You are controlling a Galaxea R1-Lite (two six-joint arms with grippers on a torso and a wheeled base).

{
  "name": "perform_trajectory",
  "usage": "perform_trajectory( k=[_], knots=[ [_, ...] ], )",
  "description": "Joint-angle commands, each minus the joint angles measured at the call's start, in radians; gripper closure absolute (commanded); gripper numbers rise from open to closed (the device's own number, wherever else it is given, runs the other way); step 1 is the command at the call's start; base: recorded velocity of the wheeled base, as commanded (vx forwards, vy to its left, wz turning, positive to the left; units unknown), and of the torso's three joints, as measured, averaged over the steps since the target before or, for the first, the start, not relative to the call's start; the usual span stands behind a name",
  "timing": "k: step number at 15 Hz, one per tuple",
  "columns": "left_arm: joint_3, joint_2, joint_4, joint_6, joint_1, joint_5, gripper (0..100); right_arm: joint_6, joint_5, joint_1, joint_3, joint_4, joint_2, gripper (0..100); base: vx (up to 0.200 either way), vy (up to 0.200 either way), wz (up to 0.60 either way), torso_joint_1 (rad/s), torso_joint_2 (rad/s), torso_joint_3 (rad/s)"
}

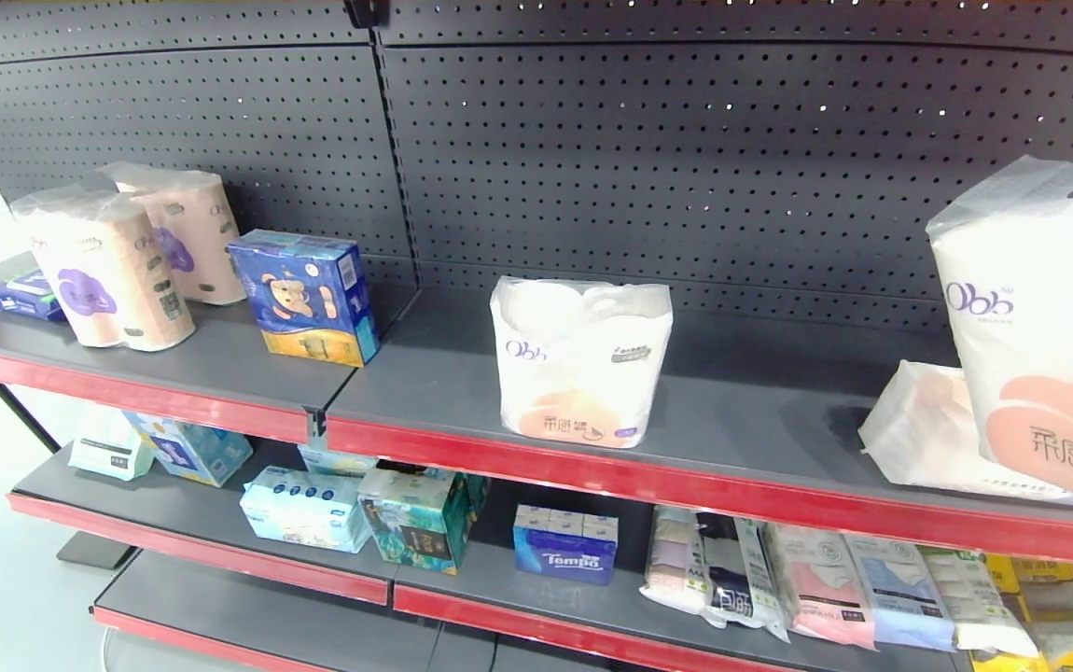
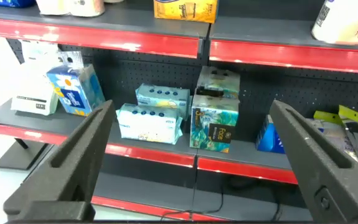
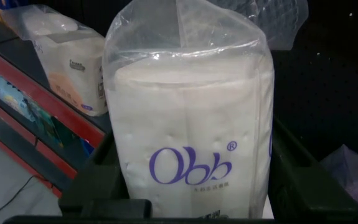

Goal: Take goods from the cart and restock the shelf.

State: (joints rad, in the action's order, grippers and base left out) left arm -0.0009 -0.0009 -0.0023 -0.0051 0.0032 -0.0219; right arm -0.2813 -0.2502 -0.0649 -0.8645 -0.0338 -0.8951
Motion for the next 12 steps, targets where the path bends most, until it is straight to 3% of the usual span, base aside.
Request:
perform_trajectory(
  k=[1,6,9,12],
  knots=[
    [0.001,0.001,0.001,0.001,0.000,-0.001,0,0.001,0.000,-0.003,-0.004,0.002,-0.007,100,0.000,0.000,0.00,0.000,0.00,0.000],
    [0.001,0.001,0.001,0.002,0.000,-0.001,0,0.036,-0.007,-0.006,-0.067,0.066,-0.091,100,0.000,0.000,0.00,0.000,0.00,0.000],
    [0.001,0.001,0.001,0.002,0.000,-0.001,0,0.079,-0.014,-0.089,-0.094,0.169,-0.203,100,0.000,0.000,0.00,0.000,0.00,0.000],
    [0.001,0.001,0.001,0.002,0.000,-0.001,0,0.123,-0.014,-0.105,-0.088,0.259,-0.300,100,0.000,0.000,0.00,0.000,0.00,0.000]
  ],
)
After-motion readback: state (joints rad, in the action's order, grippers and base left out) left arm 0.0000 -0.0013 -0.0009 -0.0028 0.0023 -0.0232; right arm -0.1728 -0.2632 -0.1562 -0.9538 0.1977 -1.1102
